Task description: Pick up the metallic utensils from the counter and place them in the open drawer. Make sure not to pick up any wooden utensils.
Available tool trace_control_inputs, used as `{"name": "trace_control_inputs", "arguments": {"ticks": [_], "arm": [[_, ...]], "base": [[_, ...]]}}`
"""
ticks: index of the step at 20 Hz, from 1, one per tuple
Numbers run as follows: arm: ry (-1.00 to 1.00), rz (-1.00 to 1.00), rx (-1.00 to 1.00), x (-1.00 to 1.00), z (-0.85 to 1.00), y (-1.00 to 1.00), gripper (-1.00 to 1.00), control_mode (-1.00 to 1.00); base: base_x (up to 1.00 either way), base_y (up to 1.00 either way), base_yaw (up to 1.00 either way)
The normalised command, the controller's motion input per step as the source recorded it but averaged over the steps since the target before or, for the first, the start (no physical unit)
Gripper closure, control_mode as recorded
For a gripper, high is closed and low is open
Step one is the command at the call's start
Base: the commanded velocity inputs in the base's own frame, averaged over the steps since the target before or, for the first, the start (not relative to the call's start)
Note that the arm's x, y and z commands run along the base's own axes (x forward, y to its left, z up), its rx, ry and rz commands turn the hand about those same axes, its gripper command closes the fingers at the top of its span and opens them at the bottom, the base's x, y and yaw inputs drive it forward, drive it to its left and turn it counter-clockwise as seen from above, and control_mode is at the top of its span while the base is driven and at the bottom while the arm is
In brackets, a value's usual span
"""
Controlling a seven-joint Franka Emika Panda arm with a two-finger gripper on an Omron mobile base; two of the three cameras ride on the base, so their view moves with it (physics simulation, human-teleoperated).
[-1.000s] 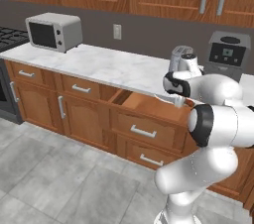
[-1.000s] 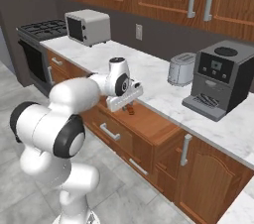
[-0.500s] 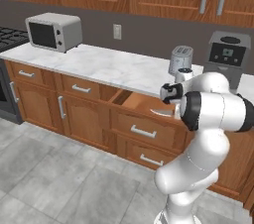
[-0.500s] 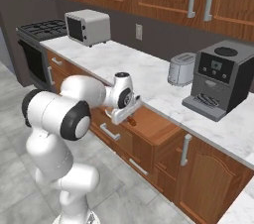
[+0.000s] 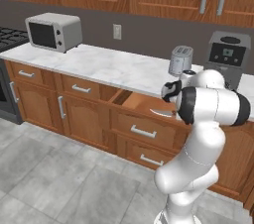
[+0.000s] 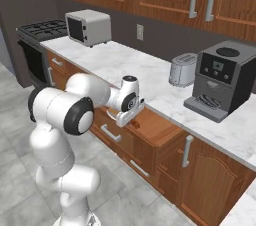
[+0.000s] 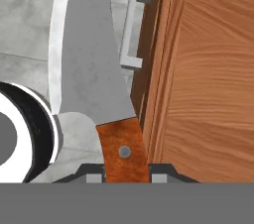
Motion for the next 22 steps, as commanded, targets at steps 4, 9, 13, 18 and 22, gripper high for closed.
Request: {"name": "trace_control_inputs", "arguments": {"ticks": [4, 9, 13, 18, 22], "arm": [[0.00, 0.00, 0.01, 0.64, -0.16, 0.00, 1.00, -1.00], [0.00, 0.00, 0.01, 0.51, -0.27, -0.01, 1.00, -1.00], [0.00, 0.00, 0.02, 0.49, -0.35, -0.06, 1.00, -1.00], [0.00, 0.00, 0.01, 0.44, -0.42, -0.13, 1.00, -1.00], [0.00, 0.00, 0.00, 0.23, -0.53, -0.22, 1.00, -1.00]], "base": [[0.00, 0.00, 0.00], [0.00, 0.00, 0.00], [0.00, 0.00, 0.00], [0.00, 0.00, 0.00], [0.00, 0.00, 0.00]]}}
